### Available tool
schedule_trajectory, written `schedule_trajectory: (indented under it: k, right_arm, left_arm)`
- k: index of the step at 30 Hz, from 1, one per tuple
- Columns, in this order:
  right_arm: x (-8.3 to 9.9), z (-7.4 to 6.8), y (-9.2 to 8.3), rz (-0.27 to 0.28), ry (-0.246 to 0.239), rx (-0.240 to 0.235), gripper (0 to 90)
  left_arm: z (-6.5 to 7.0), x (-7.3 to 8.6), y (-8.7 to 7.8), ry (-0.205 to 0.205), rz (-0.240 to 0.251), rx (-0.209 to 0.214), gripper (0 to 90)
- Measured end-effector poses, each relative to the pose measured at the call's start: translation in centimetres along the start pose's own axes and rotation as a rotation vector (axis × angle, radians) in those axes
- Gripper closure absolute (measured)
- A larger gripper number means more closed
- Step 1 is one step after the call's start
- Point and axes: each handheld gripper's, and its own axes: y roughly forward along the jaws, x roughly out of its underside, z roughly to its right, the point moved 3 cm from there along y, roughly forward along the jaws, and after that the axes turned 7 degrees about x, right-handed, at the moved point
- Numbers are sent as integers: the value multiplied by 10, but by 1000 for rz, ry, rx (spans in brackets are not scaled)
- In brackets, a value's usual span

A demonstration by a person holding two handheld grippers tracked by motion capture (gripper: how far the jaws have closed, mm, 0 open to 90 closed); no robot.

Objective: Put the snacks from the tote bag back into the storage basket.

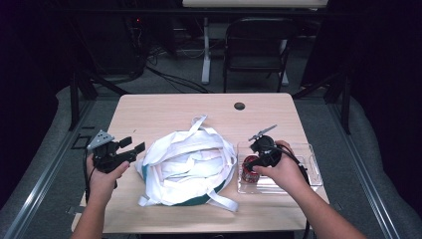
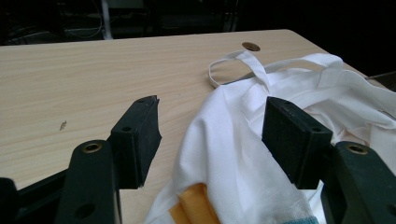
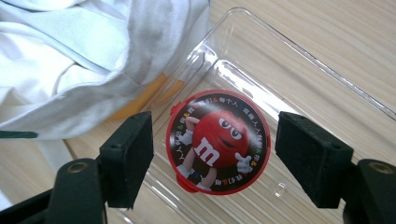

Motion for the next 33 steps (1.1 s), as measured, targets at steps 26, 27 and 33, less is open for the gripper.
schedule_trajectory:
  k: [26, 27, 33]
  right_arm:
    - [18, -30, -22, 134, -39, -60, 353]
    - [18, -30, -22, 134, -39, -60, 353]
    - [28, -39, -18, 219, -53, -89, 364]
  left_arm:
    - [0, 2, 1, 2, -9, -4, 368]
    - [0, 2, 1, 1, -10, -4, 368]
    - [0, 2, 1, 4, -11, -5, 368]
